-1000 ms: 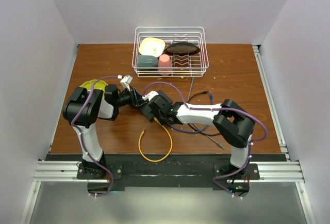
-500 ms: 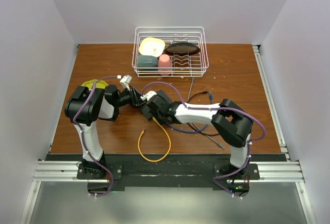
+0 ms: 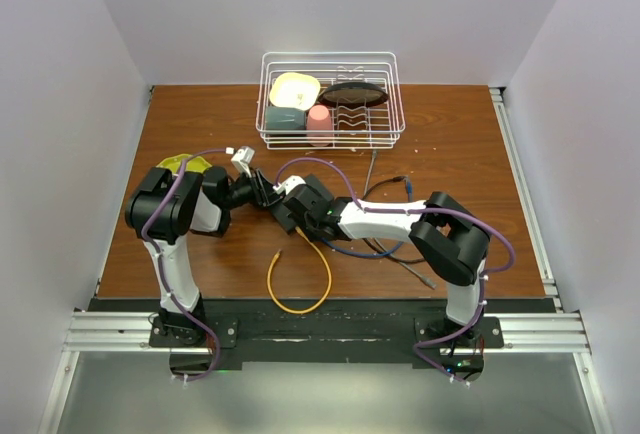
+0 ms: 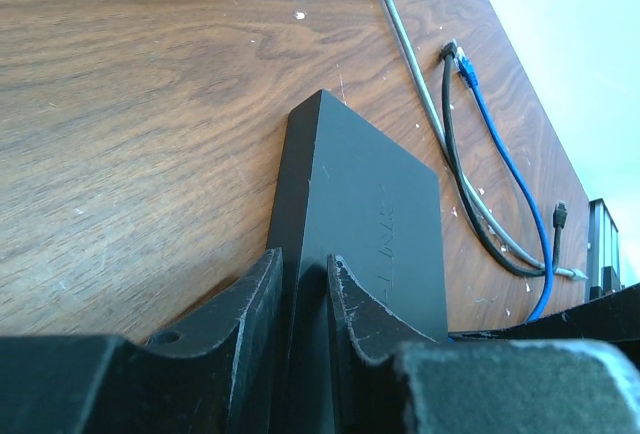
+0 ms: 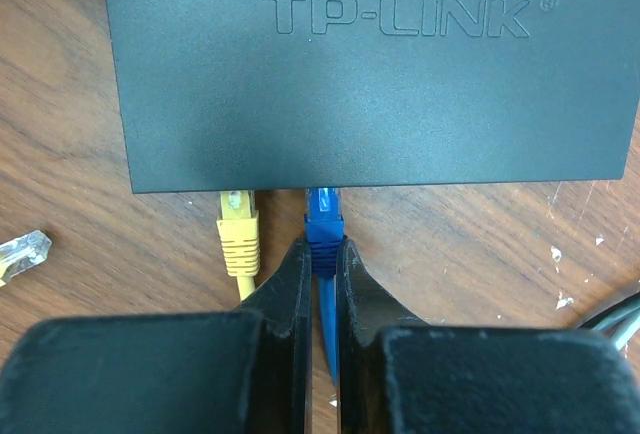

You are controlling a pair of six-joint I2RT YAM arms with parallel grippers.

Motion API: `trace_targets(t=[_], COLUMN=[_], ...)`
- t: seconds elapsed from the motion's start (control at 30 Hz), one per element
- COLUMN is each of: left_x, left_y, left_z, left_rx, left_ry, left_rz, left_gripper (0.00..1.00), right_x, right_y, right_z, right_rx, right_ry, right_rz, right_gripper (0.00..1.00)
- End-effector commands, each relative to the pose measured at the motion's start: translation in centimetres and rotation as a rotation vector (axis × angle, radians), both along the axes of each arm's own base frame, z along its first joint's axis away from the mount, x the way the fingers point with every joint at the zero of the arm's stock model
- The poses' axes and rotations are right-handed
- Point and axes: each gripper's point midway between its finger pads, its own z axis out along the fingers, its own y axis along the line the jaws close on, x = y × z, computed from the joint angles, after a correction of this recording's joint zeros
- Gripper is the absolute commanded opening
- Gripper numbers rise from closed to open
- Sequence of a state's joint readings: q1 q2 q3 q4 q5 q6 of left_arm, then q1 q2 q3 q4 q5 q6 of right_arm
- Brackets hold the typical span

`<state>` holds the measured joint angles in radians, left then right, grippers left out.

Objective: Insert the plug into the switch port

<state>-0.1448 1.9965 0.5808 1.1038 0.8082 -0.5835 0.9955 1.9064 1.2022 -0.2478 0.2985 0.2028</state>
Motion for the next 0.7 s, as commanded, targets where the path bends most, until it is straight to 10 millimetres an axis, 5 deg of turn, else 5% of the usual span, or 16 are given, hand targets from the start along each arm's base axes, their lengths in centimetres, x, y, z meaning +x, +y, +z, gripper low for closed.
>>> trace_targets(t=[0.0,0.37,0.67], left_x=[-7.1,-8.5,-9.3], left_y=[-3.6,-4.8,-5.0], left_z=[-0.7,-0.8,-0.8], left_rx=[-0.055,-0.028,-0.015], left_ry=[0.142,0.15,0.158], left_rz=[-0.259,-0.287,-0.303], left_gripper=[0.11,0.0,0.0], right_x=[7.0,7.6,8.6], right_y=[6.1,7.1,8.4], right_z=[10.8,12.8,14.9], right_rx=[0.372,0.427,0.471], right_ry=[-0.3,-0.336,-0.372], right_rz=[-0.111,-0.097,-0.092], right_gripper=[0.0,0.0,0.0])
